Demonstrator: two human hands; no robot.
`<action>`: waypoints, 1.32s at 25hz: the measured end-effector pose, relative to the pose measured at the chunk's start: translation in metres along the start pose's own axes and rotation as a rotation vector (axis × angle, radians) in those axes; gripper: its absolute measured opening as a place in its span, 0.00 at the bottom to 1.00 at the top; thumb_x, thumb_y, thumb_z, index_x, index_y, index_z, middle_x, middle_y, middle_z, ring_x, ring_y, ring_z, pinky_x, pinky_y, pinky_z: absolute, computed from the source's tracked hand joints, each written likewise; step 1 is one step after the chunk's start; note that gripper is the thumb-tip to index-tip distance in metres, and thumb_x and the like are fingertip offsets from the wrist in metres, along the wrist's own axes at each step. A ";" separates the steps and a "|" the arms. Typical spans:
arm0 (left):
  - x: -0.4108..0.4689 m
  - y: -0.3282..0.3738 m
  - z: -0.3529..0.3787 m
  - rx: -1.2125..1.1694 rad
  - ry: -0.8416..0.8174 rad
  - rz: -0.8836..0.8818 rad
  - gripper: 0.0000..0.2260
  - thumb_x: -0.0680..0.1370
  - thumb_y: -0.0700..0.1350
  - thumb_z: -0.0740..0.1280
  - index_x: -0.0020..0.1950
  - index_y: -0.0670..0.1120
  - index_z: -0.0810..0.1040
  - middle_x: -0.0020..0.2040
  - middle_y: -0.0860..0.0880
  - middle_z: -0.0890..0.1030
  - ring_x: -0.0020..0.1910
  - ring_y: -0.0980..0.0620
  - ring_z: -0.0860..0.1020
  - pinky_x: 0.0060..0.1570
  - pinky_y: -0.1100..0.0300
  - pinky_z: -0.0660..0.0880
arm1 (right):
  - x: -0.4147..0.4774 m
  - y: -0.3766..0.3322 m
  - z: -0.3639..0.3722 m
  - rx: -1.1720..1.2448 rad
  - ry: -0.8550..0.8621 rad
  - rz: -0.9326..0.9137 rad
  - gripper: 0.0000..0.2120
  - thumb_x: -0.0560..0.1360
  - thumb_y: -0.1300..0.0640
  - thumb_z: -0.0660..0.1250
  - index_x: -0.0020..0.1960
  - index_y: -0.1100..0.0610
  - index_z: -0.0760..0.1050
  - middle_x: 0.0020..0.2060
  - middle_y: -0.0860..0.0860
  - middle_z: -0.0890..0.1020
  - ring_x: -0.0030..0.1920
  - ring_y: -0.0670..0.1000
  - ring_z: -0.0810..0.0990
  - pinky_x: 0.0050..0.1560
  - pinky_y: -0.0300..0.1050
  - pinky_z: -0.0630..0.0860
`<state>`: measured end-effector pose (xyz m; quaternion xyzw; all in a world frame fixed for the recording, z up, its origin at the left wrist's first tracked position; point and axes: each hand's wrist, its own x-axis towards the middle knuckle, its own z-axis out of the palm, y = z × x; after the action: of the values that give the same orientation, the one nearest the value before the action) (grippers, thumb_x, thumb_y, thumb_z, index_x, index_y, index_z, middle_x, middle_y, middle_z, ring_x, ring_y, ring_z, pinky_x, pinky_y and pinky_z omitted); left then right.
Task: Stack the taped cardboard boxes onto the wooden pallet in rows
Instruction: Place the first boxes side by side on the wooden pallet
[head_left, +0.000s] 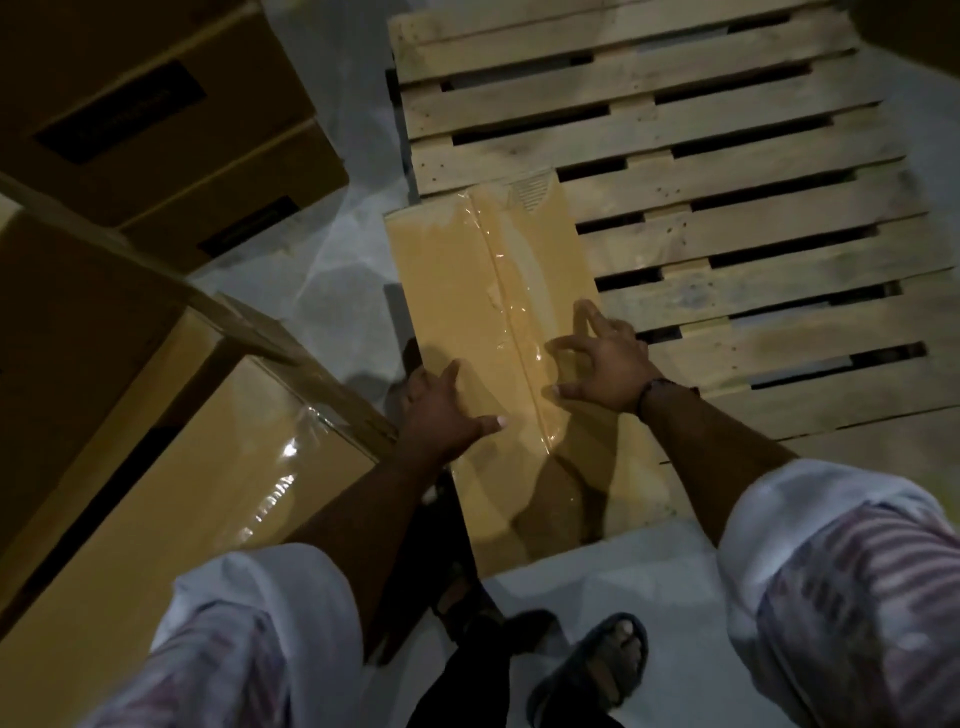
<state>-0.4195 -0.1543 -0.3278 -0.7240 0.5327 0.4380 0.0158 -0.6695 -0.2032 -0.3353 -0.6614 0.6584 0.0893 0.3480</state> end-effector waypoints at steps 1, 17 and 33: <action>-0.002 -0.004 0.002 0.031 -0.014 0.017 0.51 0.69 0.63 0.78 0.83 0.57 0.52 0.81 0.44 0.53 0.79 0.36 0.54 0.75 0.36 0.59 | -0.004 0.002 0.007 -0.024 -0.014 0.018 0.34 0.69 0.37 0.76 0.72 0.35 0.68 0.81 0.43 0.41 0.78 0.62 0.50 0.74 0.65 0.58; -0.129 -0.047 0.091 0.307 -0.171 0.021 0.51 0.73 0.52 0.77 0.82 0.63 0.42 0.81 0.46 0.34 0.78 0.36 0.56 0.69 0.40 0.72 | -0.154 0.037 0.088 -0.172 -0.116 0.067 0.44 0.70 0.36 0.73 0.79 0.38 0.53 0.80 0.49 0.36 0.75 0.65 0.54 0.70 0.64 0.69; -0.151 -0.081 0.144 0.460 0.181 0.178 0.39 0.78 0.33 0.66 0.84 0.56 0.54 0.58 0.43 0.78 0.52 0.44 0.80 0.52 0.49 0.80 | -0.188 0.085 0.138 -0.160 0.165 -0.119 0.31 0.74 0.44 0.73 0.75 0.40 0.67 0.78 0.50 0.54 0.67 0.64 0.63 0.67 0.56 0.71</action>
<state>-0.4523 0.0655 -0.3544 -0.6879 0.6791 0.2383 0.0939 -0.7238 0.0380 -0.3584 -0.7299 0.6353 0.0662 0.2433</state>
